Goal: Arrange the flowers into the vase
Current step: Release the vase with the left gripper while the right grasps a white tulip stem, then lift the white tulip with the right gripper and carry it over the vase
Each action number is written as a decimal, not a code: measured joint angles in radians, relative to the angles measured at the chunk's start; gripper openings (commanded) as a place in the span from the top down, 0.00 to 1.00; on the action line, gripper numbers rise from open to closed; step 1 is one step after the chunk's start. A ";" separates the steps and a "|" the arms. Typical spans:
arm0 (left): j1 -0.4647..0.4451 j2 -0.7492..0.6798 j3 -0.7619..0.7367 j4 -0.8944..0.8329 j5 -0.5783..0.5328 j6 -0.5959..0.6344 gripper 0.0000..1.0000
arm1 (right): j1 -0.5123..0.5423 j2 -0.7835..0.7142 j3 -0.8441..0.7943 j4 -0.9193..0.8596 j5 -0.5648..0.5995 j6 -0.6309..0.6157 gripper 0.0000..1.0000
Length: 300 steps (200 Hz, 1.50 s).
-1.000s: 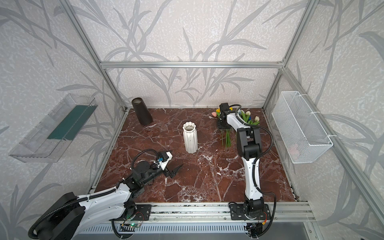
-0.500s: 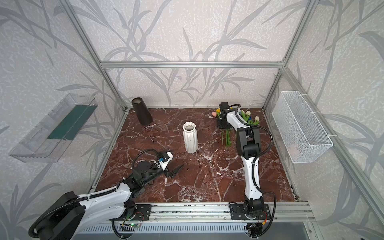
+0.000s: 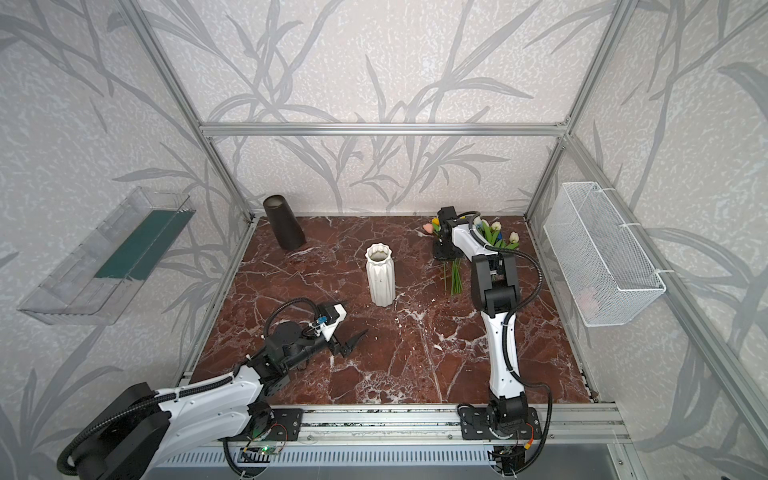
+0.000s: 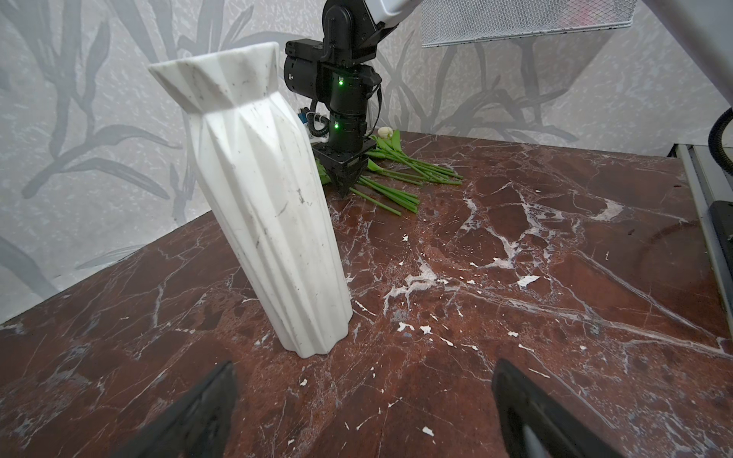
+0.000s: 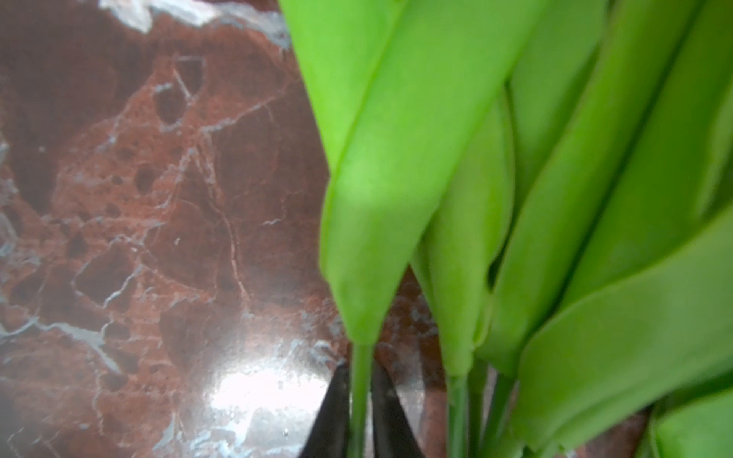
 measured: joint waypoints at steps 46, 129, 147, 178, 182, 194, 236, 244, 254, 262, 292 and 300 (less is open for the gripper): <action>-0.002 0.000 0.002 0.000 -0.001 0.000 0.00 | 0.000 -0.007 -0.007 0.000 -0.019 0.003 1.00; -0.014 -0.053 0.002 0.000 -0.057 0.004 0.00 | 0.012 -0.366 -0.204 0.051 -0.072 0.014 1.00; -0.015 -0.068 0.002 0.000 -0.073 0.006 0.00 | 0.027 -0.461 -0.240 0.088 -0.082 0.008 1.00; -0.017 -0.092 0.001 -0.001 -0.094 0.011 0.00 | 0.099 -0.653 -0.394 0.233 -0.093 -0.036 1.00; -0.019 -0.098 0.000 -0.001 -0.095 0.012 0.00 | 0.118 -0.690 -0.432 0.267 -0.097 -0.046 1.00; -0.021 -0.116 -0.003 -0.001 -0.101 0.015 0.01 | 0.163 -0.780 -0.525 0.362 -0.119 -0.065 1.00; -0.023 -0.124 -0.004 -0.015 -0.113 0.018 0.00 | 0.261 -1.015 -0.783 0.806 -0.298 -0.080 1.00; -0.023 -0.119 -0.004 -0.016 -0.114 0.019 0.01 | 0.267 -1.032 -0.815 0.889 -0.329 -0.070 1.00; -0.023 -0.110 -0.004 -0.016 -0.115 0.020 0.00 | 0.277 -1.043 -0.854 1.004 -0.375 -0.050 1.00; -0.023 -0.102 -0.004 -0.019 -0.115 0.021 0.00 | 0.283 -1.046 -0.881 1.084 -0.402 -0.037 1.00; -0.023 -0.095 -0.004 -0.024 -0.115 0.022 0.00 | 0.318 -1.041 -0.990 1.356 -0.470 0.008 1.00; -0.023 -0.093 -0.004 -0.024 -0.115 0.023 0.00 | 0.325 -1.034 -1.003 1.407 -0.480 0.022 1.00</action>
